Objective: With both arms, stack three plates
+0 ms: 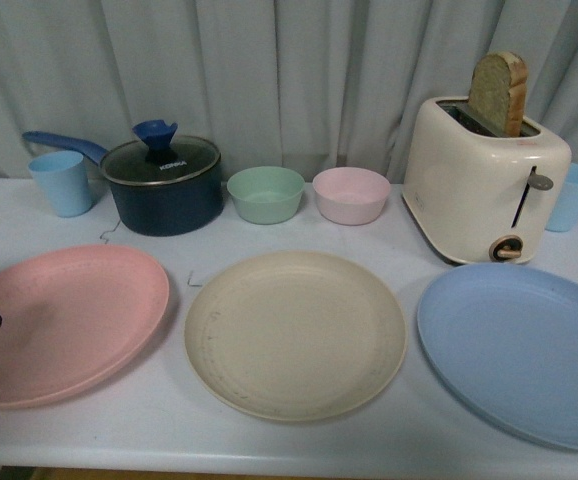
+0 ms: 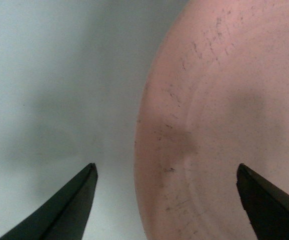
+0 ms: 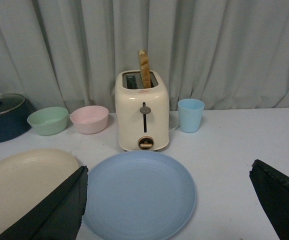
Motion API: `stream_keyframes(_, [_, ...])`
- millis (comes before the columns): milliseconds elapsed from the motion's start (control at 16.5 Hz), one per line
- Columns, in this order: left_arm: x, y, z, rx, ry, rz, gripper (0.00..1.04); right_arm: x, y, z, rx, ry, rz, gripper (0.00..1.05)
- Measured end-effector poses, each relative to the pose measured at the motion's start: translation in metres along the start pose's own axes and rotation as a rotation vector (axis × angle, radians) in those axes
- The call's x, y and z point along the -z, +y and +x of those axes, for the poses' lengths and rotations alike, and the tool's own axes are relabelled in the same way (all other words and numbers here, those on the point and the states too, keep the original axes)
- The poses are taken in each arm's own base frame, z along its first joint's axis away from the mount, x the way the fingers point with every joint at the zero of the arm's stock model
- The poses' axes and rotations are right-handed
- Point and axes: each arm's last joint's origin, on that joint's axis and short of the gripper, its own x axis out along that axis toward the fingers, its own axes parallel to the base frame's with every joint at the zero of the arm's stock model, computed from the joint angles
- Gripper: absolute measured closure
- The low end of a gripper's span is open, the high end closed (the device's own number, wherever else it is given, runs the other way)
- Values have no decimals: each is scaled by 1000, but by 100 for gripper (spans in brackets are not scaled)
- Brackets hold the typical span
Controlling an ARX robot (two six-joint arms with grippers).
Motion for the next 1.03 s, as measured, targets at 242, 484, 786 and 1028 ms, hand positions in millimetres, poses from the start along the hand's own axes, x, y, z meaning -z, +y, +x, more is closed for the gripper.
stream_keyframes(242, [0, 3, 6, 24, 18, -7, 67, 0, 0, 0, 0, 0, 0, 6])
stream_keyframes(484, [-3, 5, 1, 63, -3, -45, 102, 0, 0, 0, 0, 0, 0, 6])
stream_keyframes(786, [-24, -8, -67, 42, -92, -45, 102, 0, 0, 0, 0, 0, 0, 6])
stream_keyframes(1028, [-37, -81, -125, 118, -224, -49, 102, 0, 0, 0, 0, 0, 0, 6])
